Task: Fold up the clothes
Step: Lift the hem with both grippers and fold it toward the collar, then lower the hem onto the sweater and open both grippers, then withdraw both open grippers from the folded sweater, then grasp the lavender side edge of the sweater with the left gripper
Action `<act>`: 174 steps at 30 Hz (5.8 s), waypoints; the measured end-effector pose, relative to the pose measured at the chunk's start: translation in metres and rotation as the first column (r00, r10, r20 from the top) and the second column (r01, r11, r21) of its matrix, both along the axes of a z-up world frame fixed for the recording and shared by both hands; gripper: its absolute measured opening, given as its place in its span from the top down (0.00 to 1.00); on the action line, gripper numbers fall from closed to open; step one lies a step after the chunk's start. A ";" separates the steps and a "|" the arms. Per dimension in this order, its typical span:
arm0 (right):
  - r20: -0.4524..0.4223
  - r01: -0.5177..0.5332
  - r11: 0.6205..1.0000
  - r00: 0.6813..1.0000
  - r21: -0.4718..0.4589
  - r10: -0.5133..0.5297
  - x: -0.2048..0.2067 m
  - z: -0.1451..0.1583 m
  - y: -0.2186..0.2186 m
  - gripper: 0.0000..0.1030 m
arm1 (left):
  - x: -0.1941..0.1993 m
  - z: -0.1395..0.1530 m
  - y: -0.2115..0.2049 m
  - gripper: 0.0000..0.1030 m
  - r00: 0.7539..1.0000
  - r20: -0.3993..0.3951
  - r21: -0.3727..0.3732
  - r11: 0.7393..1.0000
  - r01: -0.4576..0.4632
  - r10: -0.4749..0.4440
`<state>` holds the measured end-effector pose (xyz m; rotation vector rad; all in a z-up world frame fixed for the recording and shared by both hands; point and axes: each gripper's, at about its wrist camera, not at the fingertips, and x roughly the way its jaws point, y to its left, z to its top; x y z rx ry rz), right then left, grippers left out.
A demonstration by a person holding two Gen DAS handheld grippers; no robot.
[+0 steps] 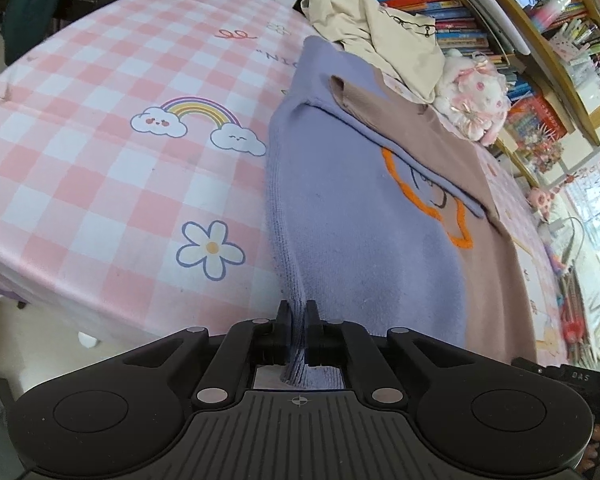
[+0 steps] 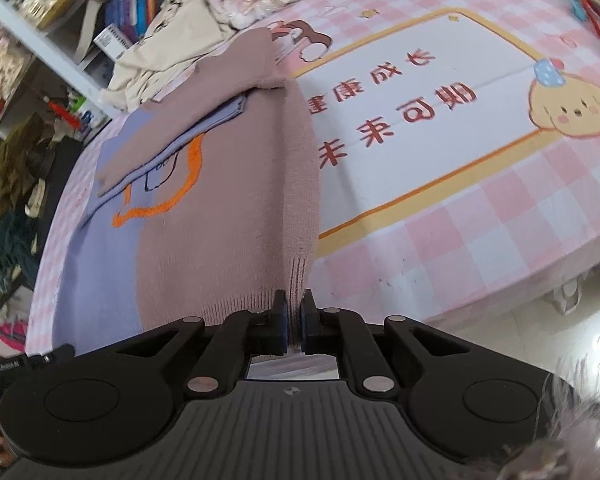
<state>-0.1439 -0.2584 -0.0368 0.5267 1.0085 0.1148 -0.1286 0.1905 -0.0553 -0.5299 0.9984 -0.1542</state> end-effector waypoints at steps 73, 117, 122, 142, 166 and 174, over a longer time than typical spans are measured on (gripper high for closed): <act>0.206 -0.145 0.989 0.969 0.018 0.138 0.231 0.048 -0.039 0.64 | 0.166 0.067 -0.015 0.56 0.962 0.236 0.198 0.962 -0.188 0.139; 0.082 -0.252 0.955 0.960 -0.153 0.267 0.219 0.009 -0.023 0.60 | 0.126 0.054 -0.096 0.73 0.967 0.256 0.322 0.944 -0.074 -0.011; 0.061 -0.277 0.955 0.957 -0.103 0.284 0.220 -0.001 -0.018 0.66 | 0.112 0.038 -0.104 0.73 0.978 0.198 0.285 0.951 -0.116 0.060; 0.149 -0.281 0.901 0.927 -0.329 0.344 0.269 0.009 0.008 0.68 | 0.161 0.033 -0.121 0.70 0.971 0.209 0.388 0.901 -0.192 0.117; 0.187 -0.254 0.883 0.919 -0.396 0.348 0.129 0.036 0.035 0.24 | 0.059 0.029 -0.082 0.30 0.923 0.130 -0.052 0.932 -0.358 0.361; 0.190 -0.234 0.864 0.919 -0.446 0.347 0.117 0.043 0.057 0.24 | 0.085 -0.012 -0.029 0.44 0.825 -0.036 -0.317 0.777 -0.544 0.563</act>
